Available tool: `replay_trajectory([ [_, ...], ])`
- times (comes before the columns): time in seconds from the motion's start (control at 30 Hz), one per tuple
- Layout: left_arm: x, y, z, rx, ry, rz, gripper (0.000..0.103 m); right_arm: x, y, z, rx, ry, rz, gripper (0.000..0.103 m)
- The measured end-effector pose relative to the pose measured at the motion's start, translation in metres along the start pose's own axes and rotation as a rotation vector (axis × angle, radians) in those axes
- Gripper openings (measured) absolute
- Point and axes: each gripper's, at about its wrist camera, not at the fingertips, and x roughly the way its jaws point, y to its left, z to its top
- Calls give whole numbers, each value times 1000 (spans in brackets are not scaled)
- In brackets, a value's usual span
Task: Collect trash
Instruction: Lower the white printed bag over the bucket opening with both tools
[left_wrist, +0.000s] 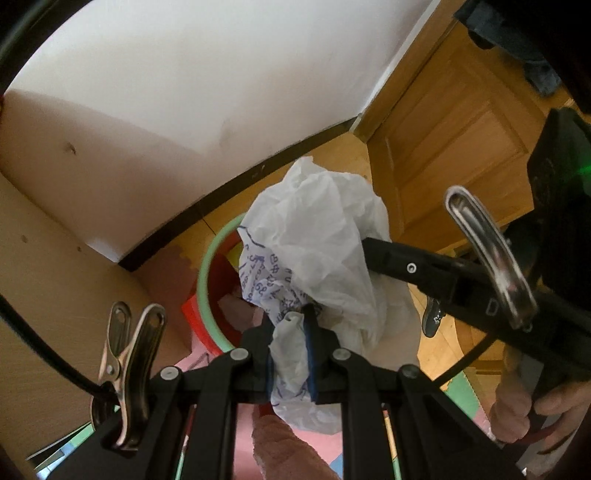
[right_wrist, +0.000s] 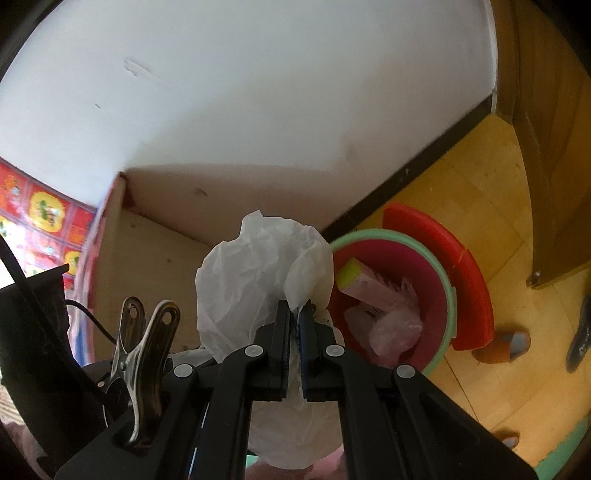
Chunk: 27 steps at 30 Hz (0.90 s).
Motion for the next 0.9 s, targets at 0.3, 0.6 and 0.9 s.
replay_trajectory([
  [0.3, 53, 8, 1, -2, 27, -3, 13, 44, -35, 1, 30, 60, -36, 6],
  [0.6, 67, 11, 8, 0, 44, 2, 14, 60, -55, 7, 81, 81, -43, 7],
  [0.9, 78, 11, 9, -18, 66, 56, 35, 64, -63, 7, 102, 84, -66, 22],
])
